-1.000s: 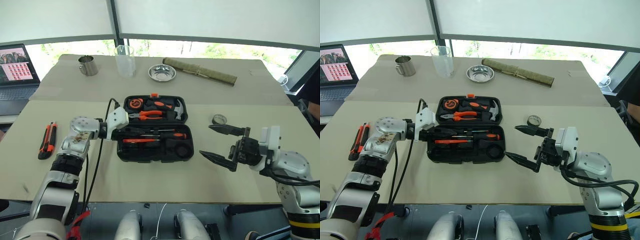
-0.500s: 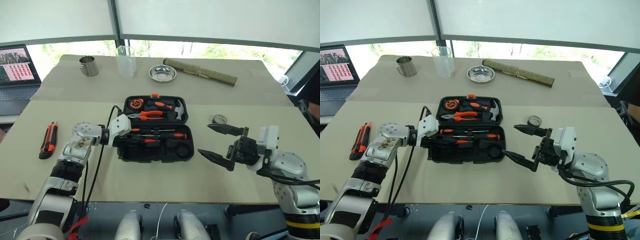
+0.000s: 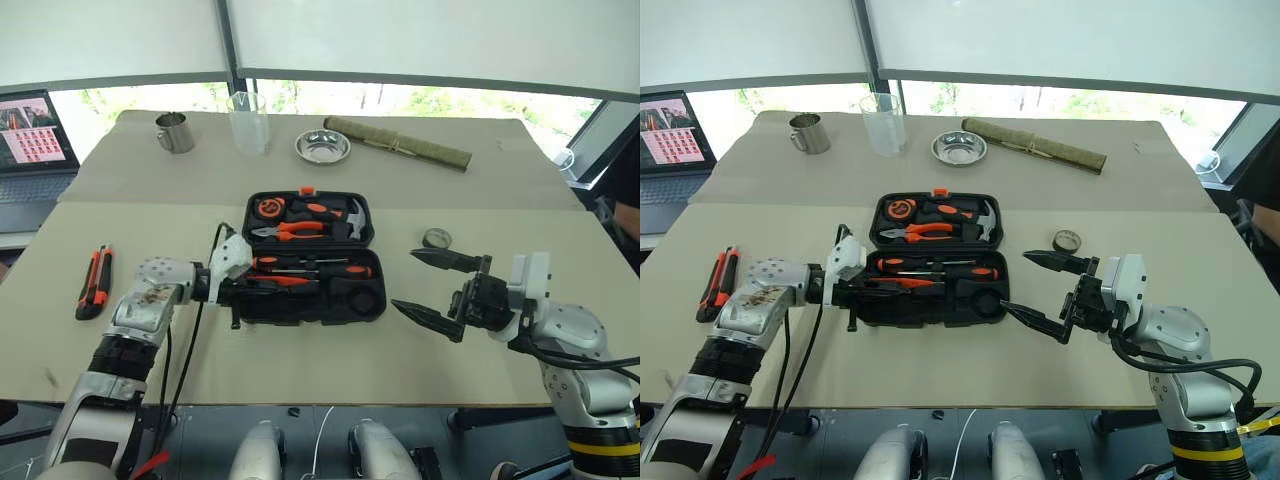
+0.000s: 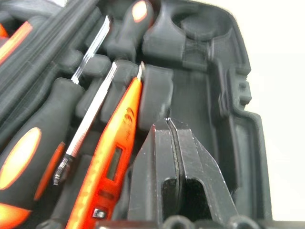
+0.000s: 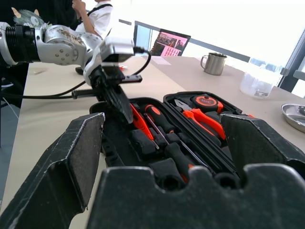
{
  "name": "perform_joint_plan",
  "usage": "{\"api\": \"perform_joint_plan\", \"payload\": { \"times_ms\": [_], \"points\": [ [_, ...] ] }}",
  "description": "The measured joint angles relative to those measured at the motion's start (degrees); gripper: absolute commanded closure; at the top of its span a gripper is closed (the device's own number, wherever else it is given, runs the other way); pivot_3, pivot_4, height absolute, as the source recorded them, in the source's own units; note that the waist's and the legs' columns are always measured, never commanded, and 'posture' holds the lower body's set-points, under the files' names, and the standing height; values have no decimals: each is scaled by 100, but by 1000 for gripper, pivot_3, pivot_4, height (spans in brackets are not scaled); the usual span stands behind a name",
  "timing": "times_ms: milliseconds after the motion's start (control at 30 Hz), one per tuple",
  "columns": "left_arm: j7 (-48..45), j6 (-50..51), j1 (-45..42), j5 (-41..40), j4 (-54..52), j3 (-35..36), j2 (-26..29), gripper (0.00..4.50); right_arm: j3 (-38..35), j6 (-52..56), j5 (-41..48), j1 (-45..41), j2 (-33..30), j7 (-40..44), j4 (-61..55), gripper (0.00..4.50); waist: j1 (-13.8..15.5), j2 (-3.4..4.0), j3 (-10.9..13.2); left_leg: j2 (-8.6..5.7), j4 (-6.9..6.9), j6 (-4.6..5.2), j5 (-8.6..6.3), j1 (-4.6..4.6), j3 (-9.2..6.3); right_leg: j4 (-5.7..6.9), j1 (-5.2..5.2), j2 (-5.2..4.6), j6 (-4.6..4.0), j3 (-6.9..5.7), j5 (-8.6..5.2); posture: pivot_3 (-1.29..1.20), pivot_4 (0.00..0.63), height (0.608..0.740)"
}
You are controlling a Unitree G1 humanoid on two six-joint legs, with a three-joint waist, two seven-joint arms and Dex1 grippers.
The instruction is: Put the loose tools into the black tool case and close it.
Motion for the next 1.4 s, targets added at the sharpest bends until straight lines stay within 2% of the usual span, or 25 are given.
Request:
{"api": "perform_joint_plan", "payload": {
  "times_ms": [167, 500, 633, 800, 1133, 1233, 1400],
  "points": [
    [256, -388, -68, 47, 191, 158, -35, 4477, 5, 0, 0, -8, 0, 5, 3, 0, 10, 0, 0, -1, 0, 0, 0, 0, 0, -1, 1, 0, 0, 0, 0, 0, 150, 740],
    [233, -895, -181, 535, 584, -412, -307, 4477, 37, -1, -1, -139, 8, 28, 118, 0, 4, 0, 0, -1, 0, 0, 0, -1, -1, 0, 0, 1, 0, 0, 0, 0, 150, 740],
    [582, -764, -471, 766, 833, -470, -421, 4477, 39, -1, -1, -123, 34, 13, 103, 0, 11, 0, 0, -3, 1, 0, 0, 1, -1, -1, 6, 0, 0, 0, 0, 0, 150, 740],
    [547, -372, -422, 512, 798, -363, -501, 4477, 36, -1, -1, 31, 55, -5, 65, 0, 8, 0, 0, -2, 0, 0, 0, 0, -2, -1, 2, 0, 0, 0, 0, 0, 150, 740],
    [554, -330, -251, 458, 654, -261, -244, 4477, 28, -11, -8, 45, 54, 4, 30, 0, -20, 1, -1, 0, -1, 0, 0, 5, 0, 1, 4, 1, 0, 2, 0, 0, 150, 740],
    [817, -388, 223, 164, 303, 218, -257, 3490, 25, -72, -15, 37, 56, 49, 58, 0, -89, 2, -1, 6, -9, 0, 0, 8, -1, 3, -2, 4, -1, 8, 1, 0, 150, 740],
    [1544, -386, 2590, -978, -1608, 2174, -339, 1716, 46, -415, -117, 169, 81, 399, 356, 0, -183, 1, 0, 17, -18, 4, -3, 6, -29, -1, -8, -9, -2, 11, 1, 0, 150, 740]
  ]
}}
